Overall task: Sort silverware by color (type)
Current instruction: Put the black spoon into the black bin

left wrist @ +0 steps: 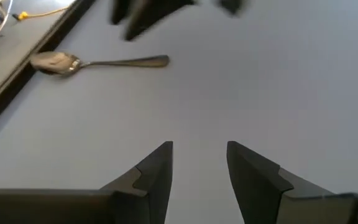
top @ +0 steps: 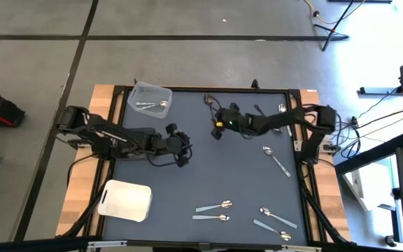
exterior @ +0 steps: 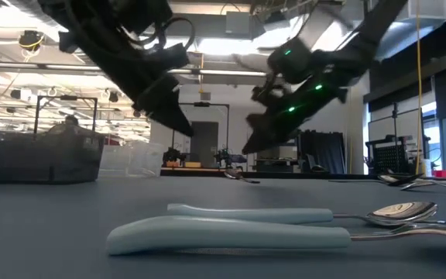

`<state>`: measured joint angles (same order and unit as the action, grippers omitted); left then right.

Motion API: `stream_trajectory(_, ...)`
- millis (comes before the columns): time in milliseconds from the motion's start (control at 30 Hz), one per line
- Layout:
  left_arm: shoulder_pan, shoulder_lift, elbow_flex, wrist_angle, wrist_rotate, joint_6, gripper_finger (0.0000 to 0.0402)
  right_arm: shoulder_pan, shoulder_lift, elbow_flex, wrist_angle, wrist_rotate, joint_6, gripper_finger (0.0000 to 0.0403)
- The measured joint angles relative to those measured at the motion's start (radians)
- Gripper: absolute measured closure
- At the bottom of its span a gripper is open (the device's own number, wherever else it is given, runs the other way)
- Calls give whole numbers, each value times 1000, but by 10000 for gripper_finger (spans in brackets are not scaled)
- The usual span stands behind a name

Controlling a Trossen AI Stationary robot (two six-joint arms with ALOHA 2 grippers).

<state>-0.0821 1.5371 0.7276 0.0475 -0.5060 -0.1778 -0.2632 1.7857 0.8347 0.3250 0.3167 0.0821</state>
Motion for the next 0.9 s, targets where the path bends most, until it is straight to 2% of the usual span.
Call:
stream_trajectory(67,-15,8,-18,65,0,6,255,-39,45,44,-26,-18,24,272)
stream_trajectory(200,-36,2,-59,125,1,31,255,-105,116,95,-39,-123,69,272)
stream_trajectory(533,-34,-2,-67,135,-1,32,255,-137,212,138,-34,-134,82,272)
stream_trajectory(767,-34,-2,-67,129,-1,32,255,-137,224,139,-30,-132,83,272)
stream_trajectory(900,-34,-2,-67,127,-2,32,255,-137,225,140,-41,-134,82,295)
